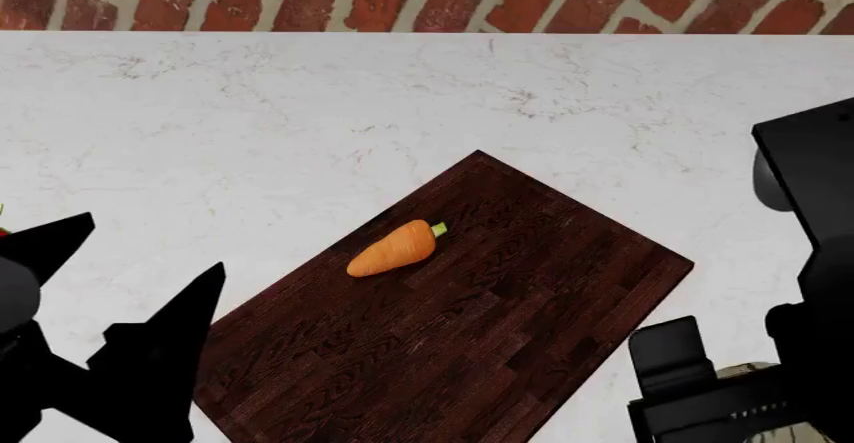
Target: Clear the non-vegetable object off the cutting board and place the vegetables onto it.
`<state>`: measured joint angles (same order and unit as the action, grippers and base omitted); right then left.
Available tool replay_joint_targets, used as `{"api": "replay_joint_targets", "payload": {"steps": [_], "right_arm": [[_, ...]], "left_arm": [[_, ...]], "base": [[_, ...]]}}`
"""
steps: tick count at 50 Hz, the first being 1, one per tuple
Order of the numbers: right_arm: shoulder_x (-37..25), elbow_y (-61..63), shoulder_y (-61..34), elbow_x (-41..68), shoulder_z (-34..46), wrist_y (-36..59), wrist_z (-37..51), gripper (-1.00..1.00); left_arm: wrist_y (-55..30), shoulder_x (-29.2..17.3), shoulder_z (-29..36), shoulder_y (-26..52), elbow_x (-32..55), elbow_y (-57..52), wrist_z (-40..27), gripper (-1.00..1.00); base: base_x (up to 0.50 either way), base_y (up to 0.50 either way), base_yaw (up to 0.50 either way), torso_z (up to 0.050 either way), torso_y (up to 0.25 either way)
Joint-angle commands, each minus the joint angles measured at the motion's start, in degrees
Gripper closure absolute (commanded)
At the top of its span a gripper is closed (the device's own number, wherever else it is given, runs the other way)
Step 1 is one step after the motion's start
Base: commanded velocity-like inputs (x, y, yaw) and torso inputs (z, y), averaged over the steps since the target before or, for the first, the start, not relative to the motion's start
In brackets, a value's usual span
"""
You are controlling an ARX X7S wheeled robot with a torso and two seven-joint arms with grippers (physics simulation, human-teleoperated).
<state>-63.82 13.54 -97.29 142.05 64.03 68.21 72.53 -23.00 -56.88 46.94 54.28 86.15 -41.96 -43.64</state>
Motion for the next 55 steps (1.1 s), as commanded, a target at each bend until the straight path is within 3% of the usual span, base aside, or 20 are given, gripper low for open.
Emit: {"api": "replay_joint_targets", "payload": {"steps": [1, 46, 47, 55], "right_arm": [[-0.3, -0.7, 5.5, -8.3, -0.8, -0.3, -6.0, -1.00], [-3.8, 3.5, 14.4, -14.5, 0.6, -4.2, -11.2, -1.00], [-4.0, 3.8, 14.5, -14.7, 0.6, -4.3, -11.2, 1.00], [-4.9, 4.7, 14.0, -13.6, 0.6, -3.6, -10.7, 1.00]], "left_arm": [[0.2, 0.7, 0.4, -0.7, -1.0, 1.0, 0.3, -1.00], [0.7, 0.8, 0.0, -1.3, -1.3, 0.5, -0.3, -1.00], [0.7, 0.8, -0.1, -1.0, -1.0, 0.4, -0.4, -1.00], [0.2, 1.0, -0.6, 0.5, 0.1, 0.2, -0.8, -1.00]], "base": [[0.00, 0.00, 0.00, 0.000, 0.000], [0.00, 0.00, 0.00, 0.000, 0.000], [0.00, 0.00, 0.00, 0.000, 0.000], [0.00, 0.00, 0.00, 0.000, 0.000]]}}
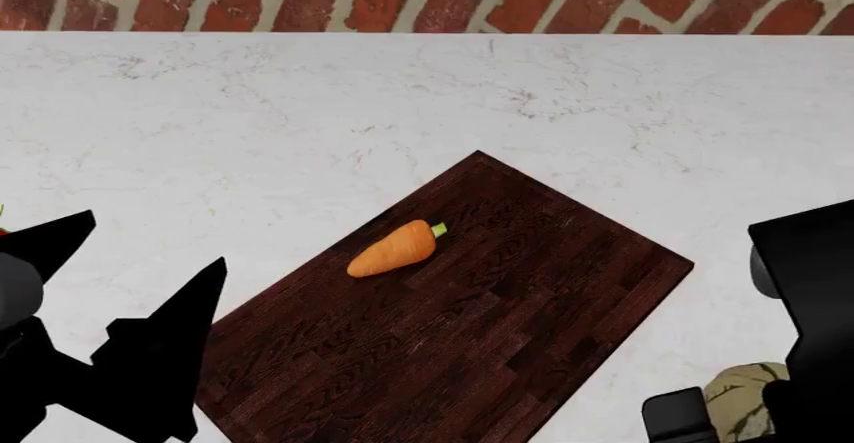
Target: Clear the non-vegetable object off the cutting board and place the vegetables onto it.
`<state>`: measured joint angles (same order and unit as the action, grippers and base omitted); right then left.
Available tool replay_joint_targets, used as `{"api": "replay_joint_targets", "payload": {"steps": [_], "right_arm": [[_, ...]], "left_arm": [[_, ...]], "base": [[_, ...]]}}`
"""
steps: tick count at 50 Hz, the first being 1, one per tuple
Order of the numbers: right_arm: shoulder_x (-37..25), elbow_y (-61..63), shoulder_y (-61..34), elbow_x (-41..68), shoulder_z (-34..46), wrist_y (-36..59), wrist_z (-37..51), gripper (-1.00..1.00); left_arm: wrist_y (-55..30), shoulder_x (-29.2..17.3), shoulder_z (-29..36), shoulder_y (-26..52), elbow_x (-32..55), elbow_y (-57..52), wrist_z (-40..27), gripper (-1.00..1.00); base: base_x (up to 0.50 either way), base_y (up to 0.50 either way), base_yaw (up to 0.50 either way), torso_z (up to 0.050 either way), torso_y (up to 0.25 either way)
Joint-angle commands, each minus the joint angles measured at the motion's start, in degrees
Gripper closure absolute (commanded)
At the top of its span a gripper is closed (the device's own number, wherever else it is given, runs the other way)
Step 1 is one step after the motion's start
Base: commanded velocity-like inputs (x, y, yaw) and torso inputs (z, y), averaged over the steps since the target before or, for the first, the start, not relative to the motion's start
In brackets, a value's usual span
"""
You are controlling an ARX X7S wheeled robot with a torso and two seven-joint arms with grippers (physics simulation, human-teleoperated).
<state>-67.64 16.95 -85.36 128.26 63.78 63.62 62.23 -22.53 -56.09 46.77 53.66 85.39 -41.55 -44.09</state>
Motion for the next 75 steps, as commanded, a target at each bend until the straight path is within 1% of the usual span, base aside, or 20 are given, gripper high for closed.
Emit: {"api": "replay_joint_targets", "payload": {"steps": [1, 19, 30, 38, 55, 75], "right_arm": [[-1.1, 1.4, 1.9, 0.2, 0.9, 1.1, -0.2, 1.00], [2.8, -0.8, -10.4, 9.1, 0.2, 6.4, 6.8, 1.00], [7.3, -4.7, -15.5, 10.0, 0.4, 8.9, 7.8, 1.00], [11.9, -8.7, -16.2, 6.4, 0.0, 10.5, 5.3, 1.00], [20.5, -12.0, -16.8, 2.2, -0.6, 11.2, 1.1, 1.00], [28.2, -16.7, -15.8, -7.4, -2.4, 12.5, -7.4, 1.00]], "left_arm": [[-0.3, 0.3, -0.4, 1.1, 0.8, -0.2, -0.4, -1.00], [0.8, -0.7, -1.2, 0.4, 0.5, -1.2, -0.5, -1.00], [1.5, -1.2, -1.4, -0.4, 0.2, -1.7, -0.5, -1.00], [2.1, -1.8, -1.6, -1.2, -0.1, -2.0, -0.5, -1.00], [3.4, -3.3, -2.3, -2.5, -0.4, -2.6, -0.3, -1.00], [4.8, -3.9, -2.4, -4.5, -1.5, -2.8, -0.2, -1.00]], "base": [[0.00, 0.00, 0.00, 0.000, 0.000], [0.00, 0.00, 0.00, 0.000, 0.000], [0.00, 0.00, 0.00, 0.000, 0.000], [0.00, 0.00, 0.00, 0.000, 0.000], [0.00, 0.00, 0.00, 0.000, 0.001], [0.00, 0.00, 0.00, 0.000, 0.001]]}}
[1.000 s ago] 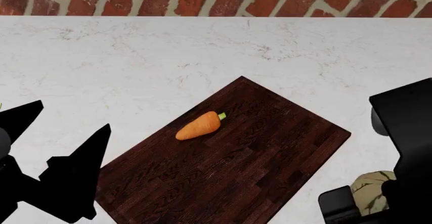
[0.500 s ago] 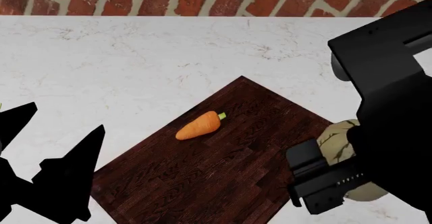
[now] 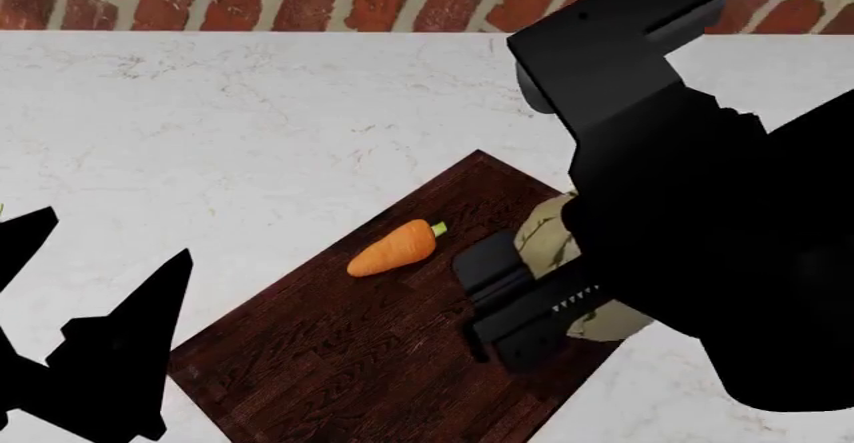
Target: Clear the non-vegetable object off the cutting board and place the vegetables onto it.
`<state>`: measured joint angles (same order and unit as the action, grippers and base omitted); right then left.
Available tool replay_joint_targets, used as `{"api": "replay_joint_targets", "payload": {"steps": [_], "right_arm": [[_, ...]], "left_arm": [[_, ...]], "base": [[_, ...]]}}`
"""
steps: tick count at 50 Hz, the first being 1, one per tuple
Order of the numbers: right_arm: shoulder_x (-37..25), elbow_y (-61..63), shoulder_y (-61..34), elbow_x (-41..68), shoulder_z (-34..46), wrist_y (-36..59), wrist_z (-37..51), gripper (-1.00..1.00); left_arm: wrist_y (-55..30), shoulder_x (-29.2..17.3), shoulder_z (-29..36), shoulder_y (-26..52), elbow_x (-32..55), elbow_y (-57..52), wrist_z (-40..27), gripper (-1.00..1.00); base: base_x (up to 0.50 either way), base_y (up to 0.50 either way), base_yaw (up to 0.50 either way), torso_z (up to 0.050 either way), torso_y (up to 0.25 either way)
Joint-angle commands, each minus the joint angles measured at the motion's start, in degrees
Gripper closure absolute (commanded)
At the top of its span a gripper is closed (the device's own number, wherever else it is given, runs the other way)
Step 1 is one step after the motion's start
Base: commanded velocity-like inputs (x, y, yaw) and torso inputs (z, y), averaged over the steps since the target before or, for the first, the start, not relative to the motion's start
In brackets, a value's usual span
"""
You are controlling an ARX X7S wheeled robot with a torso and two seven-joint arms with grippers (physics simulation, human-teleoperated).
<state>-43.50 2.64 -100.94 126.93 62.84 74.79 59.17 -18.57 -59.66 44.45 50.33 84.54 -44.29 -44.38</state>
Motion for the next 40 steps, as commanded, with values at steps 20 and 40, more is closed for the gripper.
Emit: {"api": "replay_joint_targets", "payload": {"steps": [20, 40], "right_arm": [[7.4, -1.4, 0.3, -6.3, -1.0, -0.1, -5.5, 1.00], [7.8, 0.5, 2.4, -6.0, 0.3, -0.9, -5.7, 1.00]], "left_arm": [[2.2, -1.5, -0.4, -3.0, -1.6, -0.5, 0.3, -1.00], [2.3, -2.2, -1.0, -2.8, -1.1, -1.0, -0.1, -1.00]], "base": [[0.00, 0.00, 0.00, 0.000, 0.001], [0.00, 0.00, 0.00, 0.000, 0.000]]}}
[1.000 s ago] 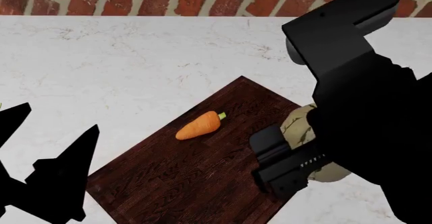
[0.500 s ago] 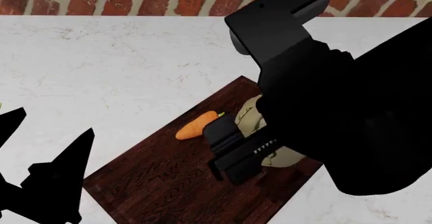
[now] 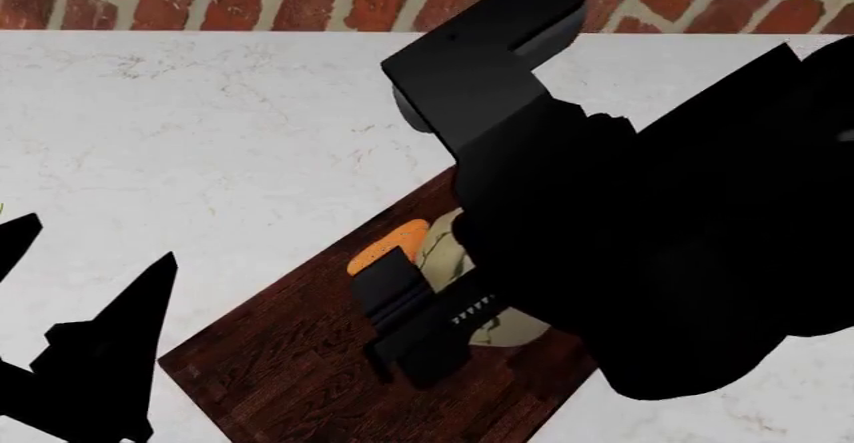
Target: Clear the non-vegetable object off the cutting board and place the vegetables onto it.
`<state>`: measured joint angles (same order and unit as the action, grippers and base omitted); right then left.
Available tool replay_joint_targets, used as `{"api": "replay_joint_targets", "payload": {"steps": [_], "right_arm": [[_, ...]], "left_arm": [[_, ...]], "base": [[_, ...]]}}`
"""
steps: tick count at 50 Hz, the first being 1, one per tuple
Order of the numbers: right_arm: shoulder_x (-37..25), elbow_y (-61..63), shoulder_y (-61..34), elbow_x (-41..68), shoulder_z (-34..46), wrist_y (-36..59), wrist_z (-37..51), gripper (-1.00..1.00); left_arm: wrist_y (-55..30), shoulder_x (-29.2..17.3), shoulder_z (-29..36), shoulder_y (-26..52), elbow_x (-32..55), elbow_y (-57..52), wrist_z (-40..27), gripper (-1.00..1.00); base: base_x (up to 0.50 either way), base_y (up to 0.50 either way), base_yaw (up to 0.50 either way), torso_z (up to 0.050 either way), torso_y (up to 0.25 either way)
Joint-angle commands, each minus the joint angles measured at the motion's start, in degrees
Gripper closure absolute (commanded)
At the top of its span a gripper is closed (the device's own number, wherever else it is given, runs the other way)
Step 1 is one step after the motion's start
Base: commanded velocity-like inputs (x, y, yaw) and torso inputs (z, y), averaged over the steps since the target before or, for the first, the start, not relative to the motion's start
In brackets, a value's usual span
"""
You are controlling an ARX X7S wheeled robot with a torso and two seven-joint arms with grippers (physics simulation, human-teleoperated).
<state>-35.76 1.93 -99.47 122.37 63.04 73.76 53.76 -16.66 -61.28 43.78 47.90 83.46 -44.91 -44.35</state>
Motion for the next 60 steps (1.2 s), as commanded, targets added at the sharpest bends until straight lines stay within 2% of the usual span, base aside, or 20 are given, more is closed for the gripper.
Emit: {"api": "replay_joint_targets", "payload": {"steps": [1, 40, 41, 55, 60], "right_arm": [[0.2, 1.3, 1.1, -1.5, 0.2, 0.1, -0.3, 1.00], [-0.6, 3.1, 5.3, -2.5, 1.9, -2.2, -0.9, 1.00], [-0.5, 3.0, 5.2, -2.6, 1.8, -2.2, -1.0, -1.00], [-0.5, 2.8, 3.8, -2.2, 2.1, -2.2, -0.6, -1.00], [-1.0, 3.6, 2.1, 0.9, 1.7, -2.8, 0.8, -1.00]], "left_arm": [[0.5, -0.7, -0.4, -0.4, 0.0, -0.5, -0.2, -1.00], [1.4, -1.6, -1.3, -1.2, -0.1, -0.7, -0.4, -1.00], [1.4, -1.7, -1.3, -1.3, -0.1, -0.8, -0.5, -1.00], [2.8, -2.4, -1.7, -2.6, -0.7, -1.3, -0.4, -1.00], [2.8, -2.3, -1.7, -2.7, -0.8, -1.5, -0.5, -1.00]], "base": [[0.00, 0.00, 0.00, 0.000, 0.000], [0.00, 0.00, 0.00, 0.000, 0.001], [0.00, 0.00, 0.00, 0.000, 0.000], [0.00, 0.00, 0.00, 0.000, 0.000], [0.00, 0.00, 0.00, 0.000, 0.000]]}}
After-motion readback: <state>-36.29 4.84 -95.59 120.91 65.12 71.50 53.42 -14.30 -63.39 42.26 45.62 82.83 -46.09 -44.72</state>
